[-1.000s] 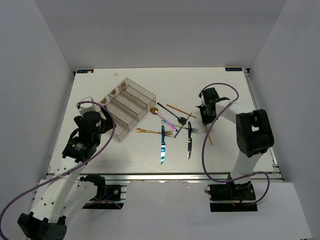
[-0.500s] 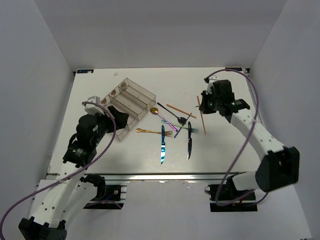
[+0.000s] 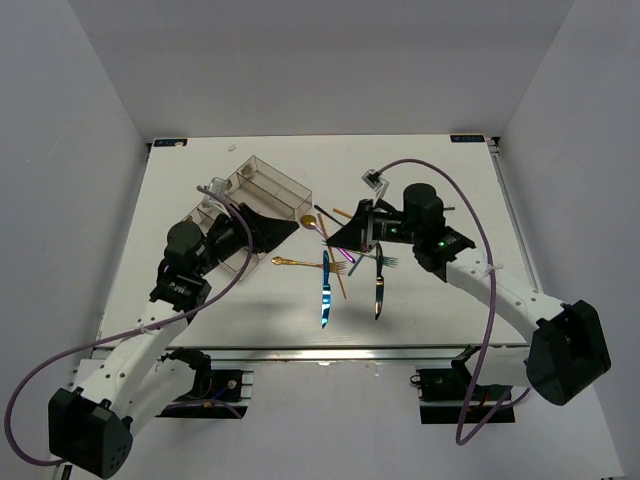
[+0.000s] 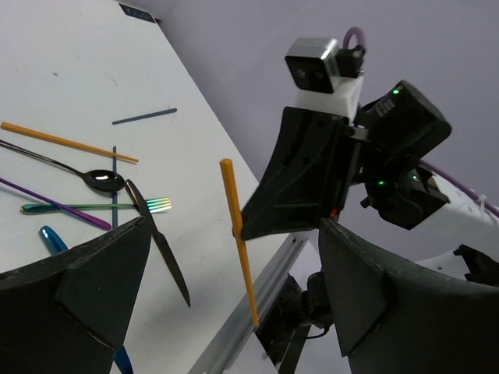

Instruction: Sort the eating utensils into containers

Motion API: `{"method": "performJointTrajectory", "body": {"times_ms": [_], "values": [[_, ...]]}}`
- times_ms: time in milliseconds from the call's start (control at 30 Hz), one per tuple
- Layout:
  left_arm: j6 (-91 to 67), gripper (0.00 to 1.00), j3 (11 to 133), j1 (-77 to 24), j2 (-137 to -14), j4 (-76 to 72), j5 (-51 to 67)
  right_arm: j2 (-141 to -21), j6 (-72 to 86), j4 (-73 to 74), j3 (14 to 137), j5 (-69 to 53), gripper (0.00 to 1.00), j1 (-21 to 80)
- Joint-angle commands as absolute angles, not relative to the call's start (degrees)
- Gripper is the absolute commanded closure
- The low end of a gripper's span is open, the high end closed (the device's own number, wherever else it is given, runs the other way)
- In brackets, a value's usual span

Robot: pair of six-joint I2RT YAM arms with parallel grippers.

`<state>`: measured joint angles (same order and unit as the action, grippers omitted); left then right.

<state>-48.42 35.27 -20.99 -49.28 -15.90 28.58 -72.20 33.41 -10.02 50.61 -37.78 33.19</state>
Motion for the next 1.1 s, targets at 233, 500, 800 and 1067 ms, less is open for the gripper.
{"method": "performJointTrajectory", "body": {"times_ms": [233, 500, 800, 1067], "values": [[-45.97, 0.12, 36.74, -22.32, -51.33, -14.06, 28.03, -78.57, 37.62, -18.55, 58.79, -39.73, 1.0, 41.83], [-46.49, 0.44, 37.09, -22.68, -52.73, -14.24, 28.39, -82.52, 35.51, -15.48, 64.41, -39.11, 1.0, 44.91], [-45.27, 1.0, 42.43, -22.68, -53.96, 0.93, 12.52, -82.44, 32.52, -13.02, 63.28, -32.54, 0.3, 44.04], [-41.14, 1.0, 56.85, -12.34, -66.85, 28.54, -16.52, -72.79, 26.2, -2.37, 55.91, -19.87, 0.11, 36.14]]}}
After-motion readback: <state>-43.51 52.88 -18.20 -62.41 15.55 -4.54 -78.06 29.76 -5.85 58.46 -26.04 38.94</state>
